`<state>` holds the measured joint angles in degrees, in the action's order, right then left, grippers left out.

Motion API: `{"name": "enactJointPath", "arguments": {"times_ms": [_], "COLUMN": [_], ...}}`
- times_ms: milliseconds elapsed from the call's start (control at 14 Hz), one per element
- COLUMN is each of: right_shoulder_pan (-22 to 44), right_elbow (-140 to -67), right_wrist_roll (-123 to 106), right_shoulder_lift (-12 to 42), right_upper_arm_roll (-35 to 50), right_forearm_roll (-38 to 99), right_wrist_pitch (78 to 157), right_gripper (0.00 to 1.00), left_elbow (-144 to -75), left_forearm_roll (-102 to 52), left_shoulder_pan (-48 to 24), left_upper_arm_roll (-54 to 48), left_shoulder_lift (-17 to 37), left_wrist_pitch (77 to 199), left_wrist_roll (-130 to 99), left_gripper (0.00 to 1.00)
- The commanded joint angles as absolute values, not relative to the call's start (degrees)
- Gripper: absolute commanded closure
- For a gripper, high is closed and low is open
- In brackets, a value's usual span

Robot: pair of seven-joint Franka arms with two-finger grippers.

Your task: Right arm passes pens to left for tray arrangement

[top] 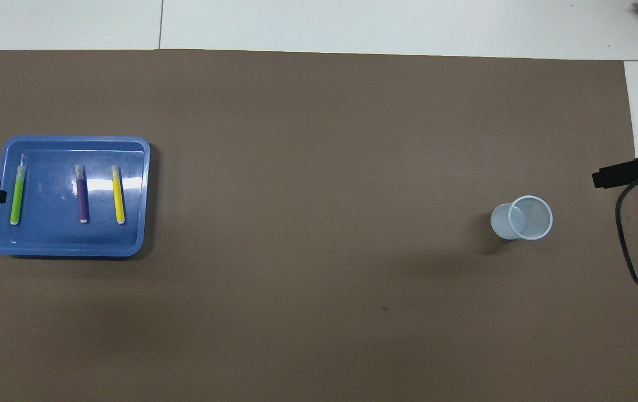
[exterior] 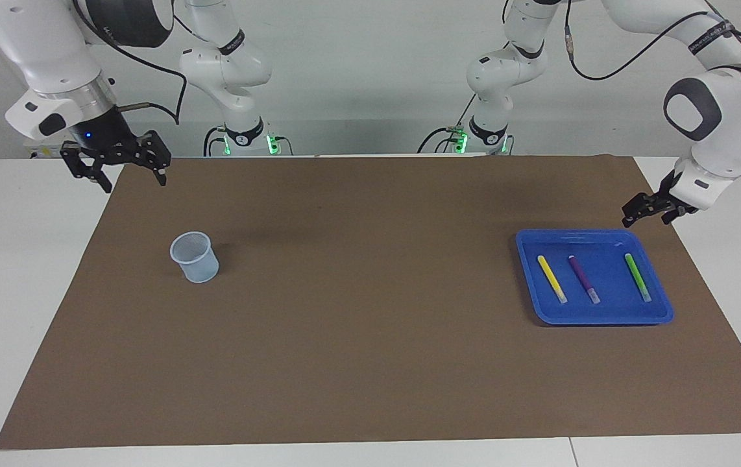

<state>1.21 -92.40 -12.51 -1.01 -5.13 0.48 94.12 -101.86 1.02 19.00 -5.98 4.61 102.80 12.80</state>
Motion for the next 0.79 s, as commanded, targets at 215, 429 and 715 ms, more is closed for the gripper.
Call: {"name": "enactJointPath", "arguments": {"times_ms": [215, 429, 715], "right_shoulder_pan": [1.8, 1.8, 1.8], "right_elbow": [-91.6, -91.6, -91.6], "right_wrist_roll": [-11.3, -11.3, -11.3], "right_shoulder_lift": [-0.4, -0.4, -0.4], "right_upper_arm_roll": [-6.0, -6.0, -6.0], "right_forearm_roll": [-0.1, -0.1, -0.2], "right_wrist_pitch": [94.5, 94.5, 94.5], "right_gripper": [0.00, 0.00, 0.00], "left_elbow": [-101.5, -99.1, -92.7], "left_forearm_roll": [-0.5, -0.4, -0.1], "left_shoulder_pan": [6.5, 6.1, 5.5], "left_upper_arm_roll": [0.7, 0.2, 0.1], "left_shoulder_lift": [-3.2, -6.1, -6.6], "left_wrist_pitch": [93.7, 87.7, 78.8], "left_wrist_roll": [1.2, 1.4, 1.5], "left_gripper": [0.00, 0.00, 0.00]}}
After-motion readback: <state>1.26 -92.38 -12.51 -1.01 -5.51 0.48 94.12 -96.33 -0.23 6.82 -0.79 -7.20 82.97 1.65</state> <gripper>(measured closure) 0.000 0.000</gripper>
